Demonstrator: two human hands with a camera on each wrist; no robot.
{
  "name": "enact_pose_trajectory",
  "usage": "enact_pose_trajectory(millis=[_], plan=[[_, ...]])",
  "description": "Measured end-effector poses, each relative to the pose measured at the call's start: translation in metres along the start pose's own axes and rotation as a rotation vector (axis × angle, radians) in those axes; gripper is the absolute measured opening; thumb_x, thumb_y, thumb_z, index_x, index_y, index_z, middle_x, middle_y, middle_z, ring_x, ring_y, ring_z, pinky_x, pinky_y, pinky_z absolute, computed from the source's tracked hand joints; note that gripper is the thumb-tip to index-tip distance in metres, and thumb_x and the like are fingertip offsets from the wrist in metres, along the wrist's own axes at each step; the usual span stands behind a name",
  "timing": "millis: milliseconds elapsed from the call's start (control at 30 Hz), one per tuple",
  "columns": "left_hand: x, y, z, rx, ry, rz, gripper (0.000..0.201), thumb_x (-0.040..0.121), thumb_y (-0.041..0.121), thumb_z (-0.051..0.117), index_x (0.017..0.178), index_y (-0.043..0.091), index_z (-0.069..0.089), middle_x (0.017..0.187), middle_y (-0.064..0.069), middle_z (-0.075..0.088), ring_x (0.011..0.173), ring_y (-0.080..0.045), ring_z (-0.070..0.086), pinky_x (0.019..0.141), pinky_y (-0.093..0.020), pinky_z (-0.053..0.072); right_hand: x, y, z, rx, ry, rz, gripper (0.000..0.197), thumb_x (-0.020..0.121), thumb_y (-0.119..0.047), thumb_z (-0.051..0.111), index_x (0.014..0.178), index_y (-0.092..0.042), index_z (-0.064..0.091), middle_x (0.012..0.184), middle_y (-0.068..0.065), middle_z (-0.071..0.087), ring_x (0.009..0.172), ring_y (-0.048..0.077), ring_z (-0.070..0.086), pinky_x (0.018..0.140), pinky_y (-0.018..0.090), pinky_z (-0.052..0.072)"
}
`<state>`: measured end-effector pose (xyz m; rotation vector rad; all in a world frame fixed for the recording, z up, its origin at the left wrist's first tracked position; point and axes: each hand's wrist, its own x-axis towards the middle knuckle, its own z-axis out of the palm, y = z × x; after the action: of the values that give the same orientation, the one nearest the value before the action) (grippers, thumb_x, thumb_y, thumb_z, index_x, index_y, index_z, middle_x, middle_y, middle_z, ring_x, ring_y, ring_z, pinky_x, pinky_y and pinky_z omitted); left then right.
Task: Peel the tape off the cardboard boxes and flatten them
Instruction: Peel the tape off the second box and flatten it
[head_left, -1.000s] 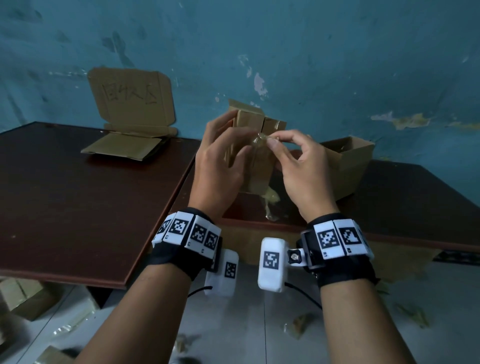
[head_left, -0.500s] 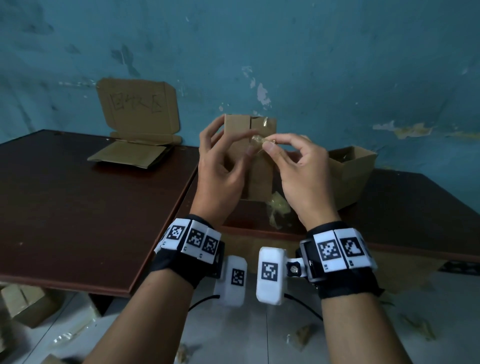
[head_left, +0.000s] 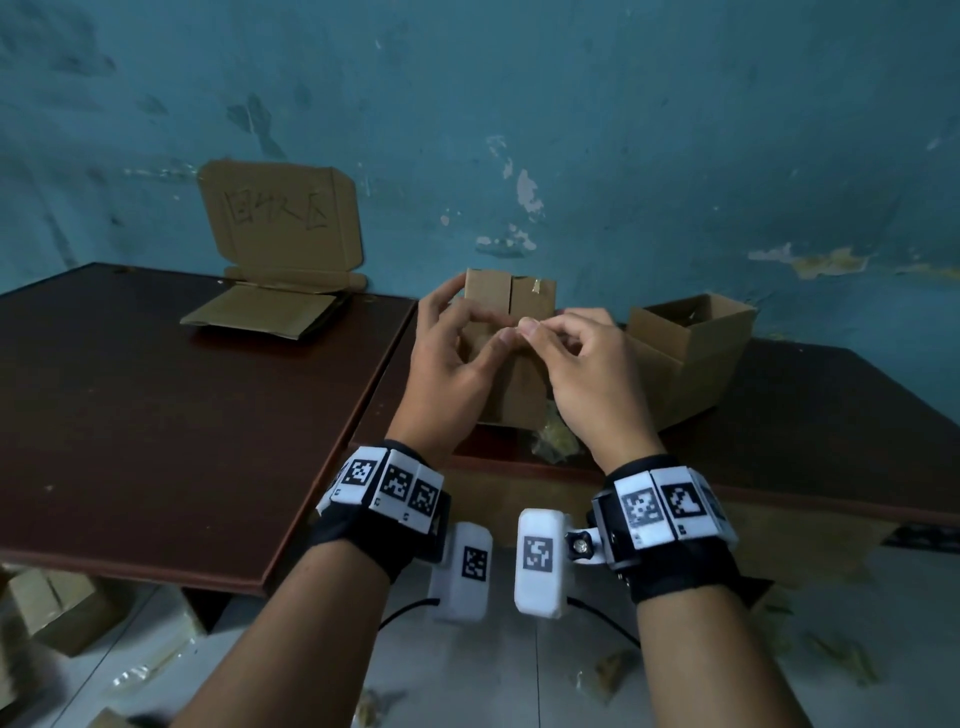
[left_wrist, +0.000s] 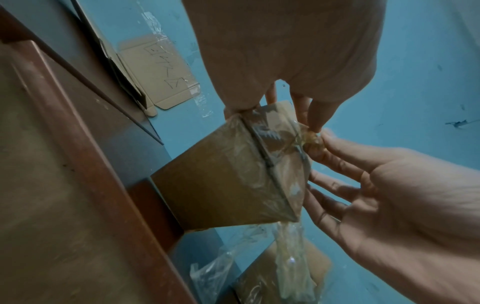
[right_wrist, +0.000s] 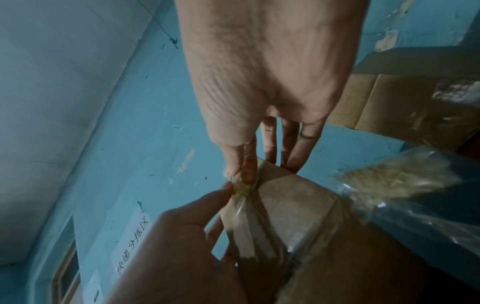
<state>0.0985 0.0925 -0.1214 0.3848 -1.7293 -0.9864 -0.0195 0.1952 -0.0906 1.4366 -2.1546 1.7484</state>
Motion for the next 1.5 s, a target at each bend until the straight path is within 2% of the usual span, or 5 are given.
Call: enact_pose_trajectory(millis=[300, 467, 933, 1233, 1500], plan=[[0.002, -0.011, -0.004, 0.079, 0.020, -0.043, 0.012, 0.100, 0.024, 0.074, 0.105, 0.014, 0.070, 0.155, 0.006, 0.039, 0.142, 0.006, 0.041, 0.107, -0.005, 0.038, -0.005, -0.002, 0.006, 0.043, -0.028, -0.002, 0.023, 0.098, -0.039, 0.073, 0.108, -0.019, 0.078, 0.114, -0.005, 0.065, 0.103, 0.002, 0.064, 0.091, 0.020, 0.053], [0.005, -0.014, -0.003, 0.144, 0.129, -0.074, 0.023, 0.100, 0.031, 0.073, 0.101, 0.009, 0.066, 0.151, 0.006, 0.041, 0.125, 0.025, 0.039, 0.103, 0.001, 0.033, -0.004, 0.002, 0.001, 0.328, -0.195, 0.182, 0.053, 0.087, -0.002, 0.079, 0.131, -0.018, 0.055, 0.132, 0.001, 0.067, 0.124, 0.010, 0.066, 0.103, 0.032, 0.057], [-0.001, -0.005, 0.010, 0.176, 0.120, -0.117, 0.016, 0.105, 0.026, 0.066, 0.106, 0.010, 0.062, 0.146, 0.005, 0.043, 0.121, 0.007, 0.047, 0.095, 0.001, 0.038, -0.016, 0.030, -0.004, -0.484, -0.335, 0.088, 0.032, 0.086, -0.006, 0.082, 0.109, -0.023, 0.066, 0.098, -0.004, 0.070, 0.095, 0.017, 0.068, 0.077, 0.033, 0.058], [0.006, -0.002, 0.006, 0.143, 0.322, -0.142, 0.028, 0.108, 0.023, 0.059, 0.129, 0.006, 0.054, 0.137, 0.004, 0.050, 0.110, -0.002, 0.055, 0.107, -0.031, 0.048, -0.010, 0.044, -0.018, -0.397, -0.246, 0.227, 0.021, 0.102, -0.006, 0.065, 0.104, -0.019, 0.081, 0.098, -0.007, 0.075, 0.099, 0.011, 0.069, 0.085, 0.026, 0.052], [0.004, 0.002, 0.003, 0.235, 0.300, -0.101, 0.017, 0.105, 0.024, 0.065, 0.110, 0.008, 0.058, 0.146, -0.003, 0.046, 0.115, 0.009, 0.044, 0.092, 0.007, 0.030, -0.019, 0.051, -0.007, -0.600, -0.275, 0.306, 0.045, 0.099, -0.018, 0.073, 0.143, -0.017, 0.065, 0.144, 0.009, 0.058, 0.132, 0.027, 0.057, 0.109, 0.038, 0.047]])
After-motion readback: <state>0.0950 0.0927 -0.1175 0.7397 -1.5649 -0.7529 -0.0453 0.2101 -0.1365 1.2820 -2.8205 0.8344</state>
